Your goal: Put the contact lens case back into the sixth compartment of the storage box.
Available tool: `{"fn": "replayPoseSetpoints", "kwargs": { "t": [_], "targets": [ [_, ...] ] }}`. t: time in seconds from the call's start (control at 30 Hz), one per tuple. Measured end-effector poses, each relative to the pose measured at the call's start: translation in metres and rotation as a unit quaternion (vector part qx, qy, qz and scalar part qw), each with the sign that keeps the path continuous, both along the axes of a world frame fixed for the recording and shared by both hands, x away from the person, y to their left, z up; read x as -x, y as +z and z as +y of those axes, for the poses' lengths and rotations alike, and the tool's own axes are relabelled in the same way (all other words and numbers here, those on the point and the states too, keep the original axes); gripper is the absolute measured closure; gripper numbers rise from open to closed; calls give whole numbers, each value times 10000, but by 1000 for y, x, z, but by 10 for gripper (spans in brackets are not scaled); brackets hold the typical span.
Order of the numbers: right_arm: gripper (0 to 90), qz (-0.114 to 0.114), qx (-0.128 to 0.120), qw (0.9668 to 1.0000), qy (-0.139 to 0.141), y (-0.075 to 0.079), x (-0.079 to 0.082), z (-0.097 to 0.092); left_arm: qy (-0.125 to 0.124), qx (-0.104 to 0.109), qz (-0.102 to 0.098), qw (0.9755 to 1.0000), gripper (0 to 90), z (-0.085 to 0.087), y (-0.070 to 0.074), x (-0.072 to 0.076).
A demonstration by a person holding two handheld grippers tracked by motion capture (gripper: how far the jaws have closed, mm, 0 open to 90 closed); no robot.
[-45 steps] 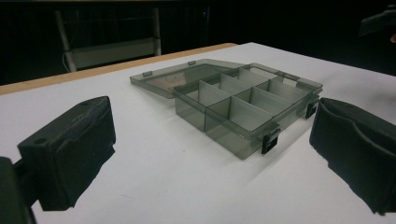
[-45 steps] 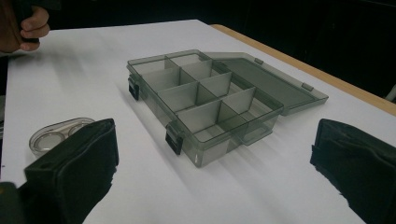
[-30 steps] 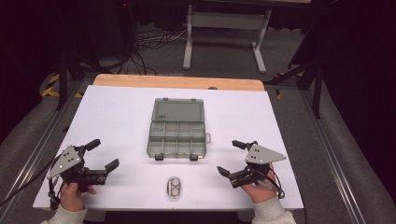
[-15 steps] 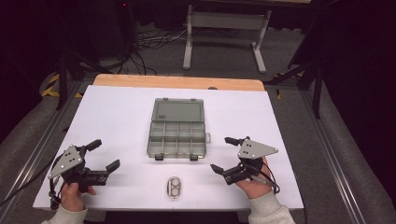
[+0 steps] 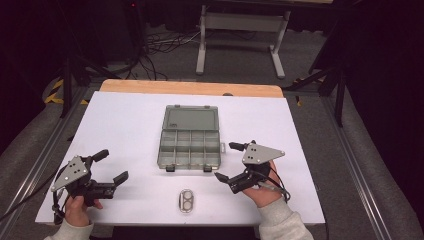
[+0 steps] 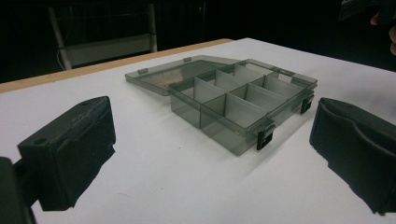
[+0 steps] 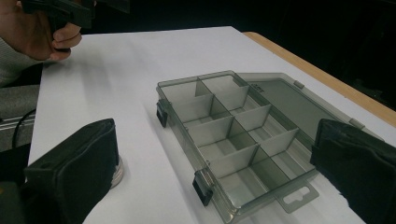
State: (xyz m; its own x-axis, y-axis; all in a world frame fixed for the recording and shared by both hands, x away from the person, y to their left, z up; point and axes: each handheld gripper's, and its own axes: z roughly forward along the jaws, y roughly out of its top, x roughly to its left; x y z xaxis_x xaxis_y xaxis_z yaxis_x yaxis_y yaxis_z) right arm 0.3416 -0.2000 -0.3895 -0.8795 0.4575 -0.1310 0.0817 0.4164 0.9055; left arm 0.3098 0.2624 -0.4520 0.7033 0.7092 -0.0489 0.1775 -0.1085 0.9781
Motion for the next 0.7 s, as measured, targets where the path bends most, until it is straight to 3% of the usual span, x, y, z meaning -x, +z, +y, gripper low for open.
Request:
{"fn": "replayPoseSetpoints", "kwargs": {
  "t": [0.7],
  "targets": [
    [12, 47, 137, 9993, 349, 4, -15, 36, -13, -4, -8, 10000, 11, 0, 0, 0]
  ]
}}
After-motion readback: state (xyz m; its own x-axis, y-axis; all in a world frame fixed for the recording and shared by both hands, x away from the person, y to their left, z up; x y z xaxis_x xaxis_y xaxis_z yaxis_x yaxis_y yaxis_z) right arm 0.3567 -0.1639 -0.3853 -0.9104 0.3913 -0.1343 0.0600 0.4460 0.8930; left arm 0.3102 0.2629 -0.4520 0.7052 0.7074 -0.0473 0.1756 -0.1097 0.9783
